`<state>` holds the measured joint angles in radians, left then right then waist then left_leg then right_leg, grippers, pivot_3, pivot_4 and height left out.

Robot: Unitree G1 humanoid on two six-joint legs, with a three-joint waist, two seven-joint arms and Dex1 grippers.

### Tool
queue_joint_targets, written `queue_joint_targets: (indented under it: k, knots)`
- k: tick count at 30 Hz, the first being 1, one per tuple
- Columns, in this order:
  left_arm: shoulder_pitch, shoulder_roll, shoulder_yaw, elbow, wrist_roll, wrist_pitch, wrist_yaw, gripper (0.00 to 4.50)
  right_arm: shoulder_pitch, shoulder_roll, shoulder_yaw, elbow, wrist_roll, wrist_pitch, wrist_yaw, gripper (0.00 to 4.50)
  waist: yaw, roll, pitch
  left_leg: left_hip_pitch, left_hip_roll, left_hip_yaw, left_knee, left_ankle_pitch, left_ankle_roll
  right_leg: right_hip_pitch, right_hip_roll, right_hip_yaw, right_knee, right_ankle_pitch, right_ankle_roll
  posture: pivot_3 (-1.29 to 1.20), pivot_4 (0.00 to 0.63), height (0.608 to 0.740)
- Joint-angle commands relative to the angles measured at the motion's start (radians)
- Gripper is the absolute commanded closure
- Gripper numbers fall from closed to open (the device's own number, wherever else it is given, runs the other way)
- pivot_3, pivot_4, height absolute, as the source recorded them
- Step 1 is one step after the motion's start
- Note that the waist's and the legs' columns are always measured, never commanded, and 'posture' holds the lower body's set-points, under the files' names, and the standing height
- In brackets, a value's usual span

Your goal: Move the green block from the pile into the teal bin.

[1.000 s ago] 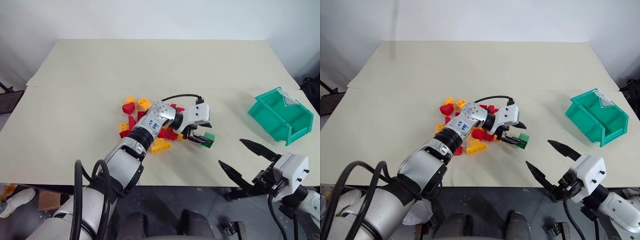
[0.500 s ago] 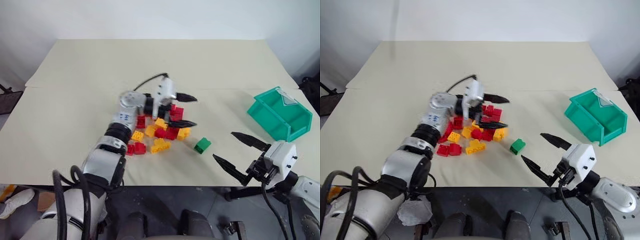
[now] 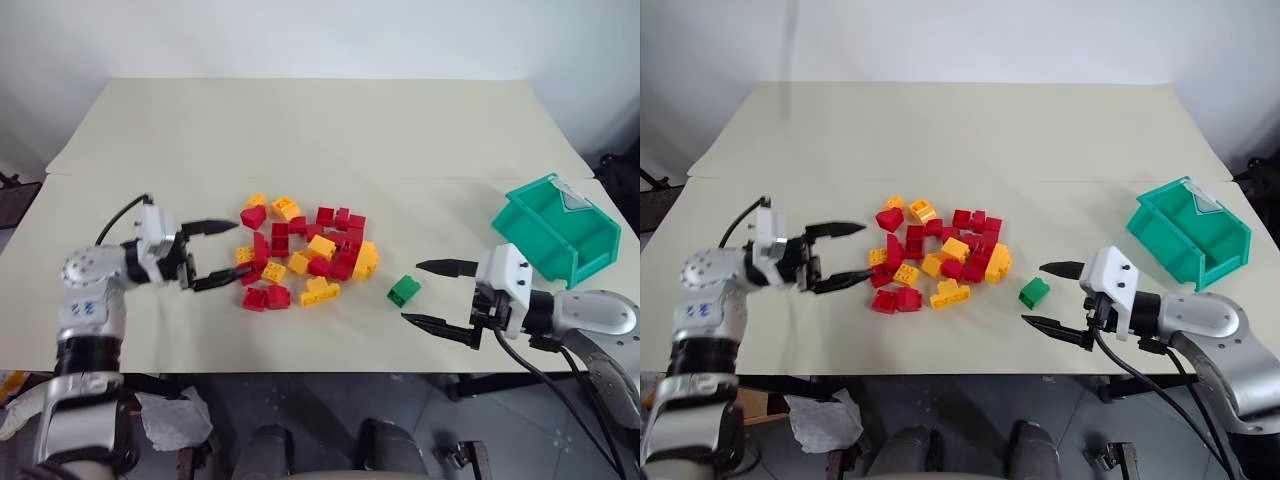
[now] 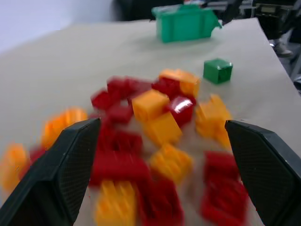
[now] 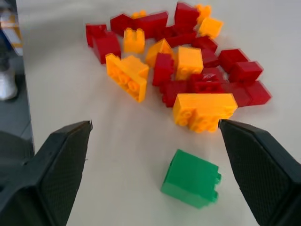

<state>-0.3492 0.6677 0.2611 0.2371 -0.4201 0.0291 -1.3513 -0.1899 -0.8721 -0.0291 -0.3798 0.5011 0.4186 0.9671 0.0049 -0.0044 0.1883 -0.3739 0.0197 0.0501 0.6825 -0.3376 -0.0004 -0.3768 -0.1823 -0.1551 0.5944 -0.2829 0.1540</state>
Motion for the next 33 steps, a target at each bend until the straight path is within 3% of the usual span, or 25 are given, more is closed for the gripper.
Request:
queue_joint_targets:
  k: [1,10,21,25,31,33]
  knots:
    - [0.142,0.027,0.050,-0.199,-0.073,0.086,0.053,0.01,-0.054,-0.002,0.078,0.093,-0.083,0.024,0.011,0.00,0.005,0.000,0.000,0.000,0.000,0.000,0.000,0.000,0.000,0.000,0.000,0.000,0.000,0.000,0.000,0.00,0.150,0.740]
    - [0.284,-0.019,-0.010,-0.370,-0.111,0.132,0.120,0.01,-0.158,0.098,0.149,0.246,-0.198,-0.033,-0.016,0.00,0.016,0.000,0.000,0.000,0.000,0.000,0.001,0.000,0.000,0.000,0.000,0.000,0.000,0.000,0.000,0.00,0.150,0.740]
    - [0.208,-0.034,-0.063,-0.332,-0.112,0.134,0.127,0.01,-0.182,0.144,0.146,0.334,-0.254,-0.071,-0.003,0.00,0.016,0.000,0.000,0.000,0.000,0.001,0.000,0.000,0.000,0.000,0.000,0.000,0.000,0.000,0.000,0.00,0.150,0.740]
    - [0.180,-0.037,-0.075,-0.308,-0.111,0.128,0.125,0.00,-0.179,0.167,0.125,0.334,-0.242,-0.080,-0.014,0.92,0.015,0.000,0.000,0.000,0.000,0.001,0.000,0.000,0.000,0.000,0.000,0.000,0.000,0.000,0.000,0.00,0.150,0.740]
    - [0.138,-0.061,-0.112,-0.287,-0.115,0.107,0.094,0.00,-0.119,0.168,0.076,0.265,-0.224,-0.084,-0.032,2.98,0.018,0.000,0.000,0.000,0.000,0.001,0.000,0.000,0.000,0.000,0.000,0.000,0.000,0.000,0.000,0.00,0.150,0.740]
    - [0.131,-0.074,-0.136,-0.300,-0.116,0.109,0.085,0.00,-0.082,0.171,0.018,0.219,-0.191,-0.103,-0.042,2.96,0.019,0.000,0.000,0.000,0.000,0.001,0.000,0.000,0.000,0.000,0.000,0.000,0.000,0.000,0.000,0.00,0.150,0.740]
